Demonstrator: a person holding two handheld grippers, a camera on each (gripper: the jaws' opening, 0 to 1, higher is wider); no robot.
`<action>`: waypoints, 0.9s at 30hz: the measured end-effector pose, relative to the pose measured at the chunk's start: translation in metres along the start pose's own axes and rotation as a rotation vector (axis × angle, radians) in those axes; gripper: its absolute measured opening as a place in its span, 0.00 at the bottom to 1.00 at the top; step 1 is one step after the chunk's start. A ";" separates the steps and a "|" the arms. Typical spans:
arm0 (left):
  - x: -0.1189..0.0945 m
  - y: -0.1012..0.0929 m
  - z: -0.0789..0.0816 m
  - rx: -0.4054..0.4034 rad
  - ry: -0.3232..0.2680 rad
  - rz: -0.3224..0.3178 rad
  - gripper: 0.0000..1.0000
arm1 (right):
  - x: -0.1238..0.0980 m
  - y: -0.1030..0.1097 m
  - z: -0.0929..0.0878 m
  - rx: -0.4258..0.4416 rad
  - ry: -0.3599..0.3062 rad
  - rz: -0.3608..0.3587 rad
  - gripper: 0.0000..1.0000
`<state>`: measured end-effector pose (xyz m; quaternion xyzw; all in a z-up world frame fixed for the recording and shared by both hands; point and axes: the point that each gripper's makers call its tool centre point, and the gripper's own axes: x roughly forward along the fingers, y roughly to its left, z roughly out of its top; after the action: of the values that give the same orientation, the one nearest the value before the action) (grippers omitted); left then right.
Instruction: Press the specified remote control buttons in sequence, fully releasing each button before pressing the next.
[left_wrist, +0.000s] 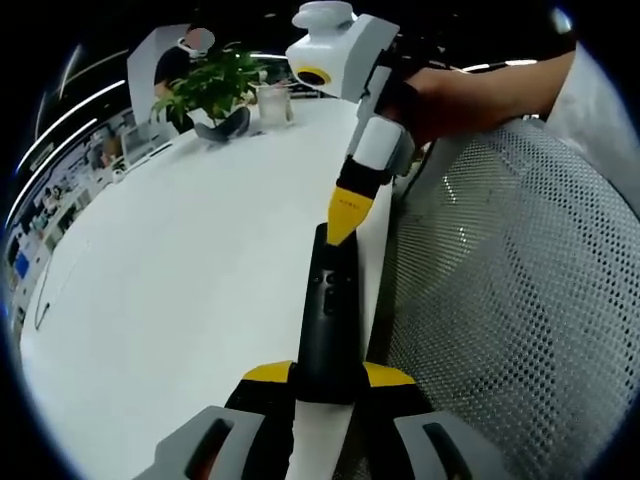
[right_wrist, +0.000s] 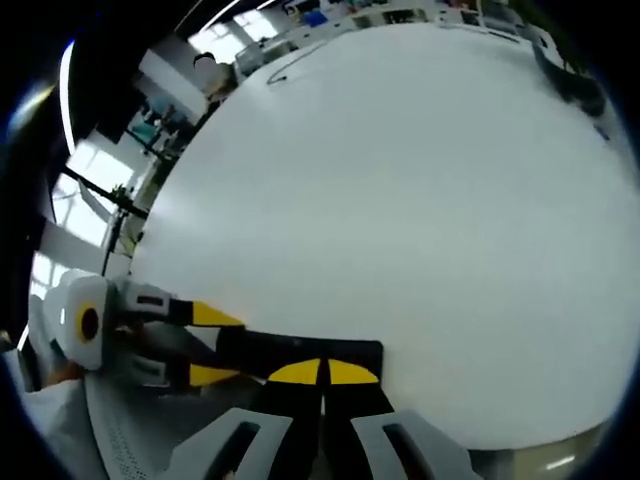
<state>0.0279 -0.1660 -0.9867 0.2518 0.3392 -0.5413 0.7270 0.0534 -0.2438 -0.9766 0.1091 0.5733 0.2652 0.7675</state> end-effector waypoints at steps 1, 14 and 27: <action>0.000 0.000 0.000 0.000 0.000 0.000 0.24 | 0.000 0.000 0.000 -0.001 0.000 0.003 0.00; 0.000 0.002 0.002 0.003 -0.004 -0.003 0.24 | 0.001 0.000 0.002 -0.037 0.006 0.002 0.00; 0.001 0.001 0.002 0.003 -0.001 0.000 0.24 | -0.001 0.001 0.001 -0.001 0.012 0.012 0.00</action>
<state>0.0298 -0.1679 -0.9862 0.2526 0.3381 -0.5419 0.7268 0.0537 -0.2436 -0.9757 0.1106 0.5772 0.2705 0.7625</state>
